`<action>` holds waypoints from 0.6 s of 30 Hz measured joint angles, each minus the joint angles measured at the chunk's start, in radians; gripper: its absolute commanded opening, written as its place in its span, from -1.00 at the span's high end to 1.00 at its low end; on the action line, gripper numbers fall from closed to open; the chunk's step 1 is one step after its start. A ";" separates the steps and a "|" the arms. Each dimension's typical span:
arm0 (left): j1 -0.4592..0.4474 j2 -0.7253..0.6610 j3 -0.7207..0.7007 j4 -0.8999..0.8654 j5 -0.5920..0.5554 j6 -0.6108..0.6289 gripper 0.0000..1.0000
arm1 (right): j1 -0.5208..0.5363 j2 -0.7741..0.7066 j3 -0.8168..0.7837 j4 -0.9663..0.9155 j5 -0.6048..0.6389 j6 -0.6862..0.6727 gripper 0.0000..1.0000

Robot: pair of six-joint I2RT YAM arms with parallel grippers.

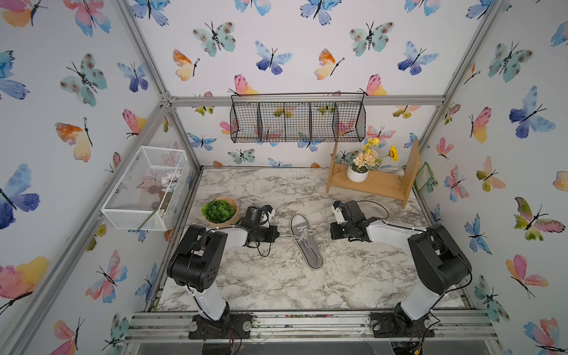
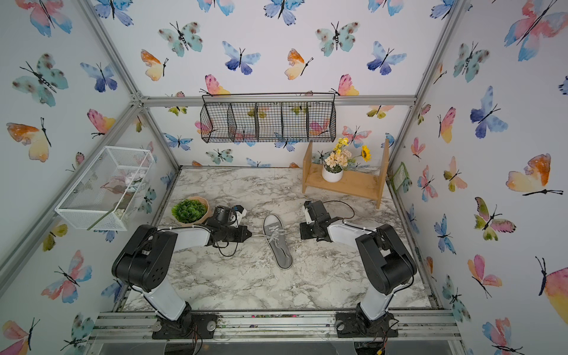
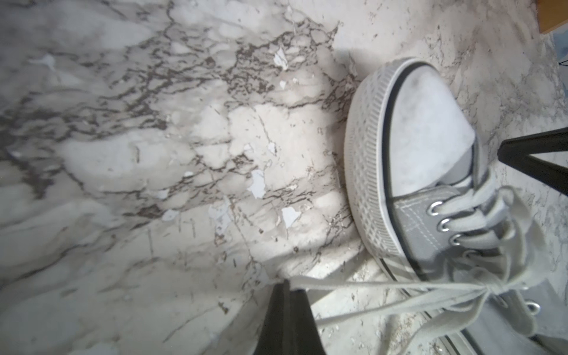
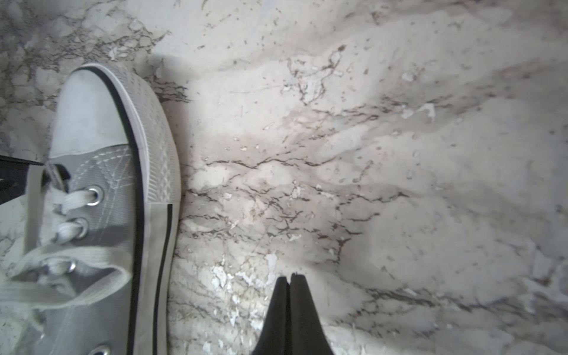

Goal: Tie the shoes
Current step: Tie the shoelace on the shoe, then reset both arms

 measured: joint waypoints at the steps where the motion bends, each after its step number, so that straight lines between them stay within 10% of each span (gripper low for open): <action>1: -0.002 0.000 0.000 0.001 0.002 0.000 1.00 | 0.000 0.000 -0.003 0.003 -0.005 0.000 0.94; 18: -0.028 -0.311 -0.167 0.037 0.040 -0.098 -0.34 | 0.000 -0.156 -0.009 0.007 -0.109 -0.079 0.11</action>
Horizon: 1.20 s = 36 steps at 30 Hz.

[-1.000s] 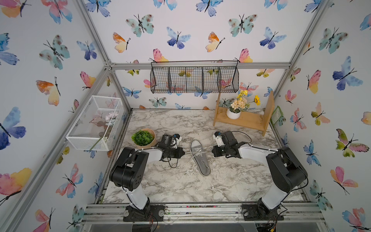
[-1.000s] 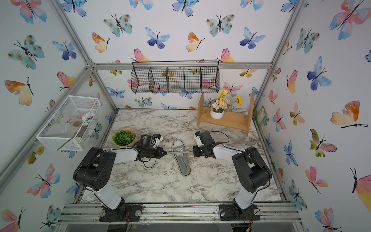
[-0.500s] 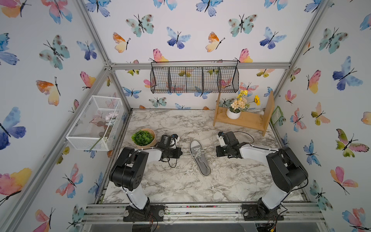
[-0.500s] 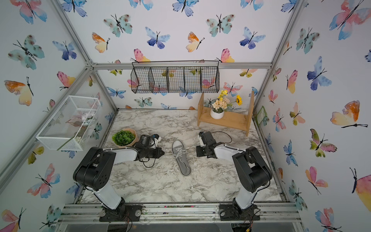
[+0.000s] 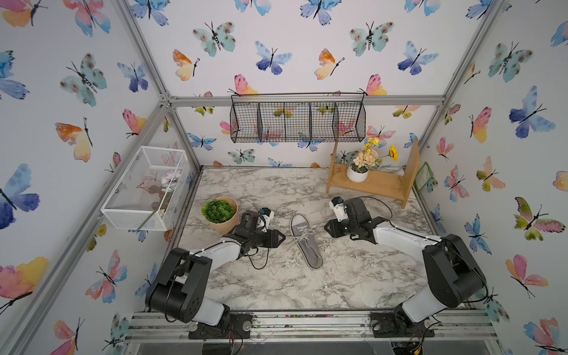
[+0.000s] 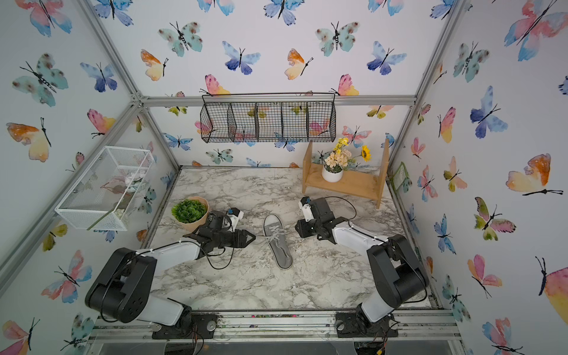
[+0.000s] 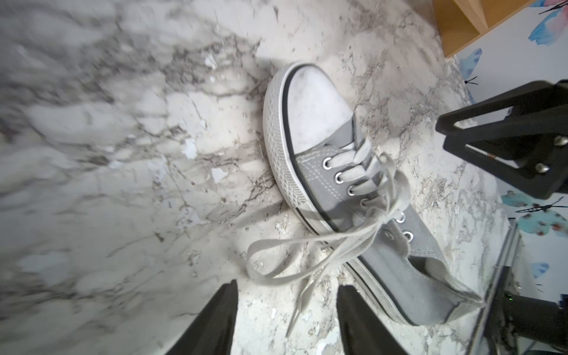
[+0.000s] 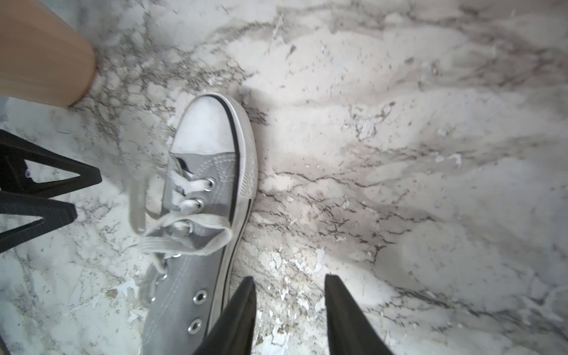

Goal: Tie the shoes
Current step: Reset both arms

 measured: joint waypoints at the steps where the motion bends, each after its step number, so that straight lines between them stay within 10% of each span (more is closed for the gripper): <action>1: 0.000 -0.034 -0.006 0.000 -0.022 -0.002 -0.38 | 0.000 -0.020 -0.005 0.006 0.000 0.000 0.09; 9: 0.004 -0.325 -0.033 0.010 -0.325 -0.021 -0.99 | 0.001 -0.171 -0.080 0.022 0.174 0.035 -0.32; 14: 0.046 -0.462 -0.084 0.016 -0.552 0.018 -0.97 | 0.001 -0.226 -0.113 0.034 0.413 0.026 -0.97; 21: 0.190 -0.566 -0.198 0.071 -0.763 0.081 -0.97 | -0.010 -0.230 -0.192 0.126 0.690 0.013 -0.97; 36: 0.405 -0.314 -0.455 0.555 -0.647 0.148 -0.97 | -0.196 -0.157 -0.515 0.676 0.767 -0.225 -1.00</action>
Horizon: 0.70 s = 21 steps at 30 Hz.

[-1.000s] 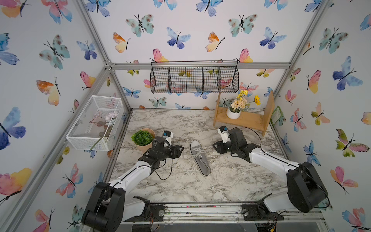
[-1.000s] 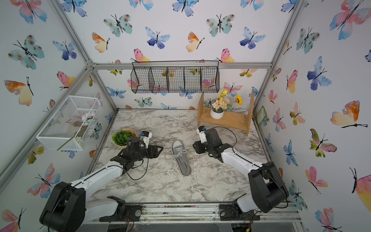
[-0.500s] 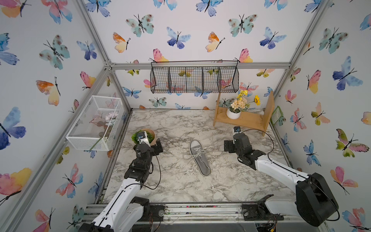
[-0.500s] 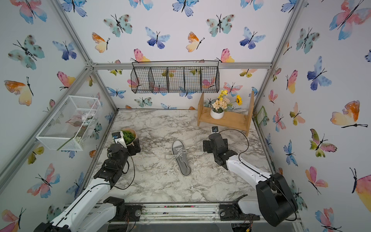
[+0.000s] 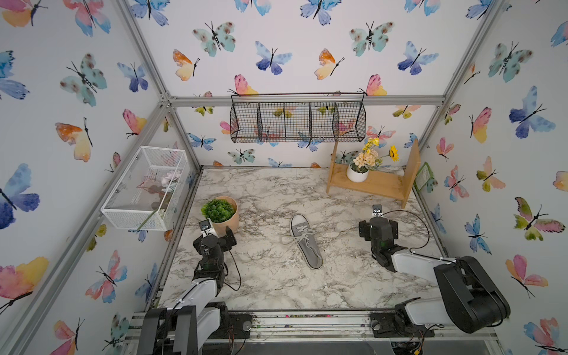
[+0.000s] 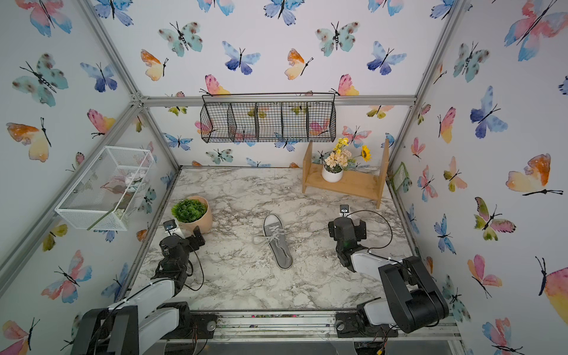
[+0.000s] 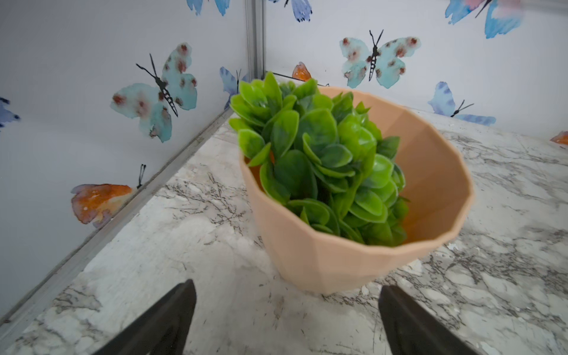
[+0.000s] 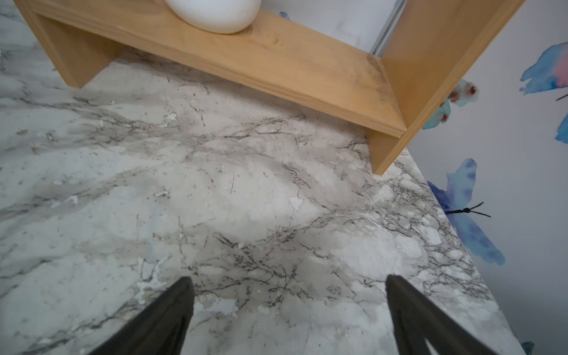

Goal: Tie the shoes
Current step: Reset both arms

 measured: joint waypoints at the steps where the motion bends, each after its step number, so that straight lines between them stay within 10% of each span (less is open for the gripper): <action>1: 0.009 0.021 0.004 0.027 0.024 0.001 -0.97 | -0.011 0.006 -0.024 0.056 -0.010 -0.023 -1.00; 14: 0.061 0.250 0.013 0.356 0.313 0.066 -0.97 | -0.163 0.126 -0.164 0.587 -0.286 -0.059 -0.99; 21: -0.026 0.299 0.131 0.282 0.273 0.111 -0.97 | -0.206 0.186 -0.134 0.608 -0.393 -0.040 -0.99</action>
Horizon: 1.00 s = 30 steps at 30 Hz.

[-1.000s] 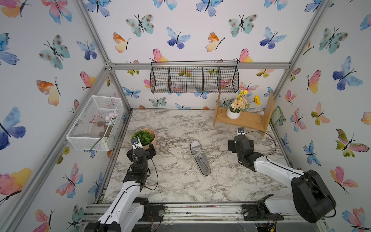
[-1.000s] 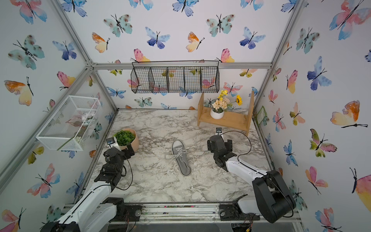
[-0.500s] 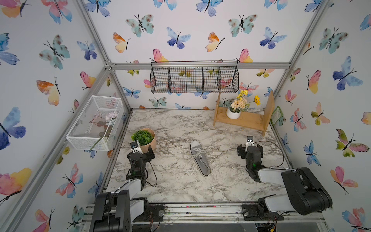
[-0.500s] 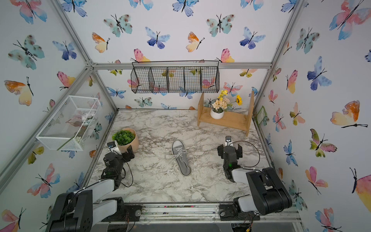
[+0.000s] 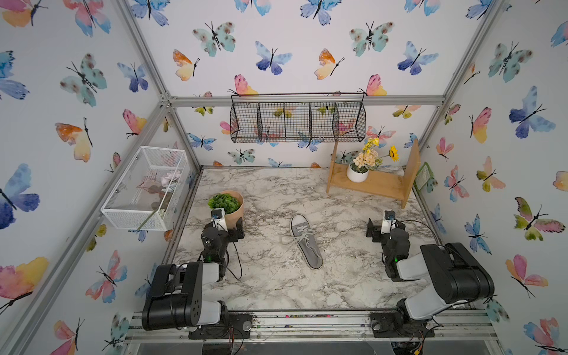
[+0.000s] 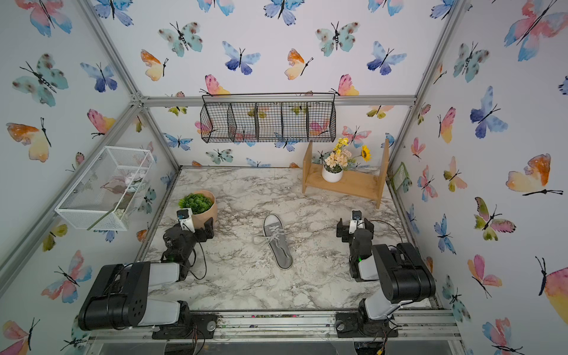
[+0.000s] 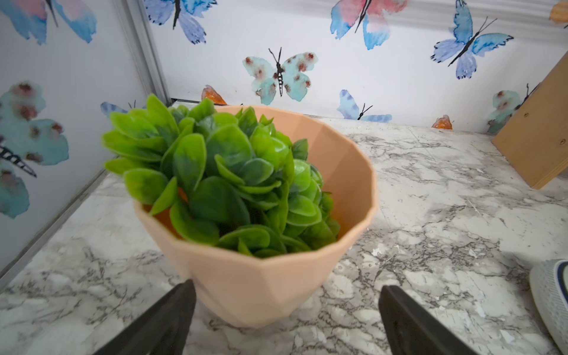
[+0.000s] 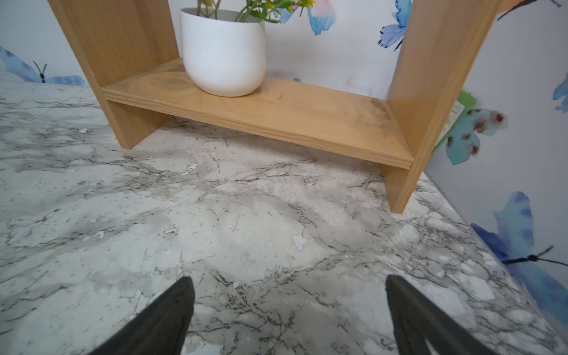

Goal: Tie the shoes
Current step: Reset both arms

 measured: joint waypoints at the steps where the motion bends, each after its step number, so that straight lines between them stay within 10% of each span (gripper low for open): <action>1: -0.006 0.000 0.007 -0.001 -0.006 0.003 -0.97 | -0.006 -0.001 0.009 -0.002 -0.011 0.003 -0.99; 30: -0.007 0.000 0.007 -0.037 -0.046 0.012 -0.97 | -0.018 -0.002 0.020 -0.016 -0.046 0.013 -0.98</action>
